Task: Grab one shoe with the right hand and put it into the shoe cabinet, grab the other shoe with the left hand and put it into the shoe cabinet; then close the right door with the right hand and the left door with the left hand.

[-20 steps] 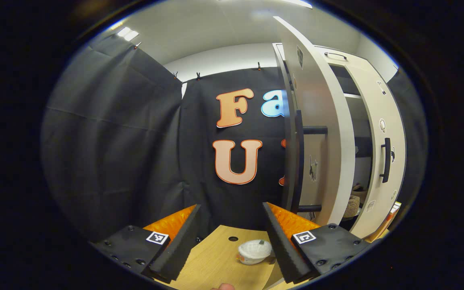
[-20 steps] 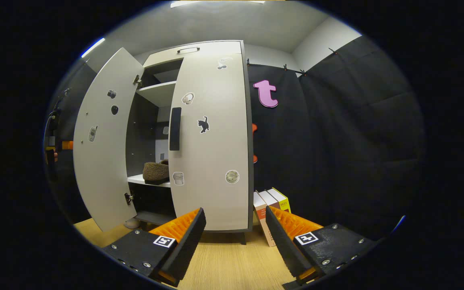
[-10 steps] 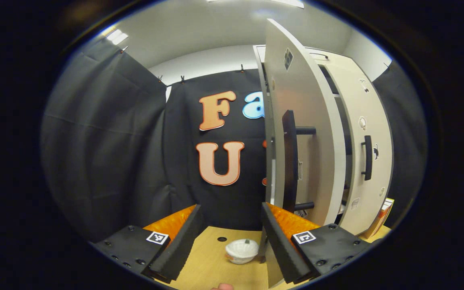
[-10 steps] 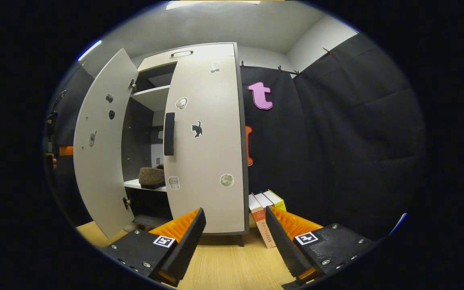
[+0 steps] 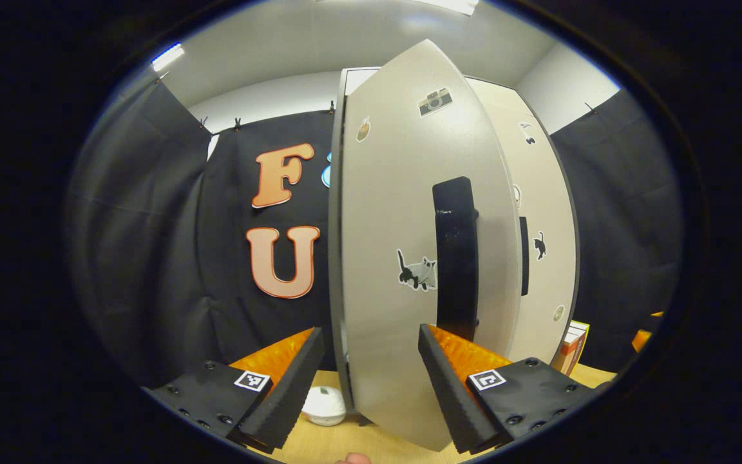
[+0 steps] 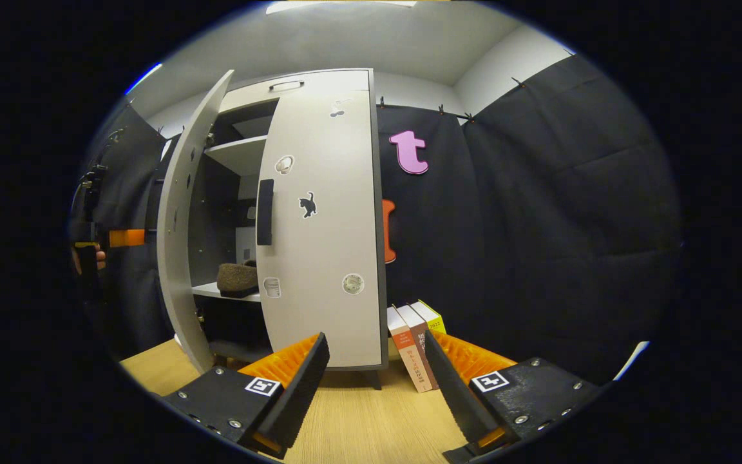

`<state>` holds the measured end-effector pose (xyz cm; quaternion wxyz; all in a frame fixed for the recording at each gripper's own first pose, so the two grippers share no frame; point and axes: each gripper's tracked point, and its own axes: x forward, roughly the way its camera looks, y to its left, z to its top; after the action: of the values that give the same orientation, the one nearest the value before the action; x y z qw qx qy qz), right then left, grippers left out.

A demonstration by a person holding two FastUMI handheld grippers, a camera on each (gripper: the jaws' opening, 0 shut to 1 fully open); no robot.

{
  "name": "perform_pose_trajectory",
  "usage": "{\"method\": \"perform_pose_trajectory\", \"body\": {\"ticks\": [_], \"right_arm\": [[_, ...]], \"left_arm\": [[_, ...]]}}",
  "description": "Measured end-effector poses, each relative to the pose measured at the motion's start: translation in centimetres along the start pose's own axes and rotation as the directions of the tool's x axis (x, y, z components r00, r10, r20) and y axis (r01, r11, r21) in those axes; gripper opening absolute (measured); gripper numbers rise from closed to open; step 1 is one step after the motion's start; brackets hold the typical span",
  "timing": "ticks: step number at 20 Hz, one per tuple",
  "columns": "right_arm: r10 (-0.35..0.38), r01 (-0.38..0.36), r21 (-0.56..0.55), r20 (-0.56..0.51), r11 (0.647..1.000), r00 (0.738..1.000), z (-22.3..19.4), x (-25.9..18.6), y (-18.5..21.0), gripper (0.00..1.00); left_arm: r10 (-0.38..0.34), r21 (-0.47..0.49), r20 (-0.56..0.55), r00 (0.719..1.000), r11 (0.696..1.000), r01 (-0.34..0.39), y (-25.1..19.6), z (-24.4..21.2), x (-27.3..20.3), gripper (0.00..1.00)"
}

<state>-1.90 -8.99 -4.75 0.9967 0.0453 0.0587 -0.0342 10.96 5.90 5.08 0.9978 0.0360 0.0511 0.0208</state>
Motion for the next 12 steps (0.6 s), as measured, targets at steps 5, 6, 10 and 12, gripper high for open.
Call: {"method": "perform_pose_trajectory", "body": {"ticks": [5,6,10,12], "right_arm": [[-0.050,0.050,0.006,-0.005,0.999,0.999,0.1,-0.5,-1.9,0.92],[-0.061,0.061,0.010,-0.006,0.998,0.998,0.1,-0.6,-2.4,0.92],[-0.096,0.096,0.027,-0.008,0.995,0.995,0.1,-1.1,-3.8,0.92],[-0.111,0.112,0.029,-0.006,0.993,0.994,0.1,-1.4,-4.4,0.92]], "left_arm": [[-0.079,-0.060,-0.007,0.997,0.995,0.079,-4.2,-0.5,2.5,0.96],[-0.090,-0.067,-0.010,0.996,0.994,0.090,-4.8,-0.6,3.1,0.94],[-0.114,-0.066,-0.009,0.993,0.991,0.113,-6.4,-0.5,4.1,0.94],[-0.122,-0.057,-0.010,0.992,0.991,0.121,-6.8,-0.5,4.3,0.94]]}}
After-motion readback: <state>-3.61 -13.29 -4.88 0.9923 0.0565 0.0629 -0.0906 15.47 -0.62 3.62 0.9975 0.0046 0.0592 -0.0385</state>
